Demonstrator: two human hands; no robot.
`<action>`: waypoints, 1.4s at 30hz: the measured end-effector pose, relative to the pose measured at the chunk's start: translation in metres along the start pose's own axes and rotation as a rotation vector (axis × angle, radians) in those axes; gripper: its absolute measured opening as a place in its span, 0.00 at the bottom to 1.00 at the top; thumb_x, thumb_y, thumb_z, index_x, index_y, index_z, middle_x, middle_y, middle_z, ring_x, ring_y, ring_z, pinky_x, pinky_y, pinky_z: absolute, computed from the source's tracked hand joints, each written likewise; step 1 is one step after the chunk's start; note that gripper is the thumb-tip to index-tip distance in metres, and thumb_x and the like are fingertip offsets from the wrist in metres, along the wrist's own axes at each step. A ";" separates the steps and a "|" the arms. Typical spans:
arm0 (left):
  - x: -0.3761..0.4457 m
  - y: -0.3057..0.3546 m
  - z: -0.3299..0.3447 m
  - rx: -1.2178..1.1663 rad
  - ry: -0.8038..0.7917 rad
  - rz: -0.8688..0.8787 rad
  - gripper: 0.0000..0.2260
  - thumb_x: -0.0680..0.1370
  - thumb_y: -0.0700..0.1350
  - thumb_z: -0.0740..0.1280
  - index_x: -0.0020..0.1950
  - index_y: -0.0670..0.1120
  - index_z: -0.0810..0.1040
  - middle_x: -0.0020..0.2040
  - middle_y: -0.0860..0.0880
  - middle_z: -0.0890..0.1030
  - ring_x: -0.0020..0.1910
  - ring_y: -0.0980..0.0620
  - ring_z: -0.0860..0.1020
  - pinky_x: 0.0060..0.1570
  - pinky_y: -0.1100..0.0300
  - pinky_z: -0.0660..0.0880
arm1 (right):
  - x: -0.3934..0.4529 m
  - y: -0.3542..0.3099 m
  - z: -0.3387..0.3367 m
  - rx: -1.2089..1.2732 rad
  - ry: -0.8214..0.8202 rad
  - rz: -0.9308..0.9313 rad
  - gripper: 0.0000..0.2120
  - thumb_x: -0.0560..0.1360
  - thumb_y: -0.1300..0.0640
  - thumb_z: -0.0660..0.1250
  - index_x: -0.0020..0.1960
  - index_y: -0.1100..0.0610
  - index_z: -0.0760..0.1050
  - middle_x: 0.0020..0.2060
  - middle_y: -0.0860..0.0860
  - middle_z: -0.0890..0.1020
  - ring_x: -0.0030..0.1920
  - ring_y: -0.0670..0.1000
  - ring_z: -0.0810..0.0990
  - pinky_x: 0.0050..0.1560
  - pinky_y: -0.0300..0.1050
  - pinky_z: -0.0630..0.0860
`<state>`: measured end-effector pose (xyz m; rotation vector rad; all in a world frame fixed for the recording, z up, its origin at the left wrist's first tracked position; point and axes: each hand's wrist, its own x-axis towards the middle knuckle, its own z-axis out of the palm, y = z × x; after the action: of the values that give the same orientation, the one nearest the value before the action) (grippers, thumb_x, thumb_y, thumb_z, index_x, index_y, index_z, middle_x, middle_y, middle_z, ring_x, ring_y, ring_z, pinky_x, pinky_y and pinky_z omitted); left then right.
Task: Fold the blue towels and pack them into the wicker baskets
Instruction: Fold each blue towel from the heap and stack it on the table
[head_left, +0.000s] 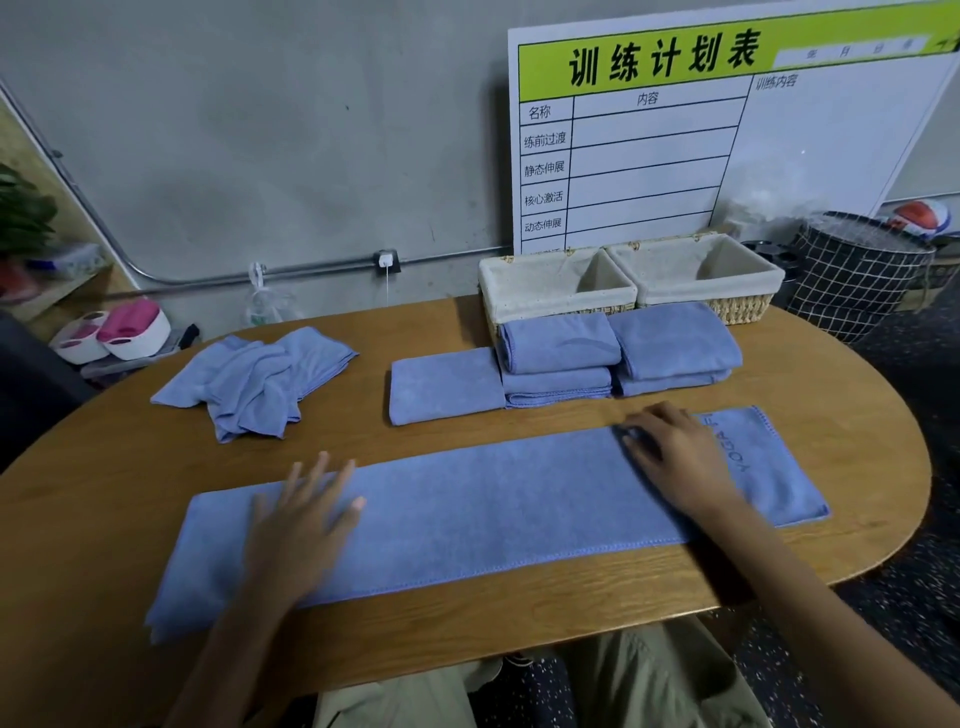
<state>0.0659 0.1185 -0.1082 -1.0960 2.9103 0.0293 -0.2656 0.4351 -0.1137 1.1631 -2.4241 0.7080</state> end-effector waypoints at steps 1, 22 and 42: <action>-0.003 -0.021 0.001 -0.017 0.006 -0.033 0.42 0.69 0.72 0.30 0.81 0.62 0.49 0.83 0.52 0.51 0.81 0.47 0.50 0.75 0.38 0.53 | -0.001 0.012 -0.005 -0.010 0.007 0.017 0.06 0.75 0.57 0.73 0.52 0.53 0.83 0.48 0.53 0.82 0.44 0.61 0.78 0.40 0.55 0.76; -0.038 -0.075 0.001 -0.370 0.267 0.058 0.29 0.80 0.65 0.49 0.72 0.51 0.75 0.75 0.49 0.71 0.73 0.47 0.69 0.67 0.38 0.69 | -0.014 0.010 -0.014 0.026 -0.266 0.043 0.19 0.82 0.47 0.61 0.71 0.48 0.74 0.73 0.48 0.72 0.76 0.54 0.65 0.72 0.58 0.62; -0.075 -0.084 0.000 -0.294 0.503 -0.358 0.15 0.82 0.51 0.63 0.62 0.43 0.79 0.56 0.41 0.73 0.42 0.42 0.74 0.37 0.51 0.71 | -0.013 0.007 -0.016 -0.009 -0.280 0.067 0.20 0.83 0.45 0.59 0.73 0.47 0.72 0.73 0.48 0.72 0.76 0.52 0.64 0.73 0.56 0.60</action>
<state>0.1771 0.1050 -0.1063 -1.9103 3.1361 0.2059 -0.2622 0.4561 -0.1097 1.2559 -2.7032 0.5858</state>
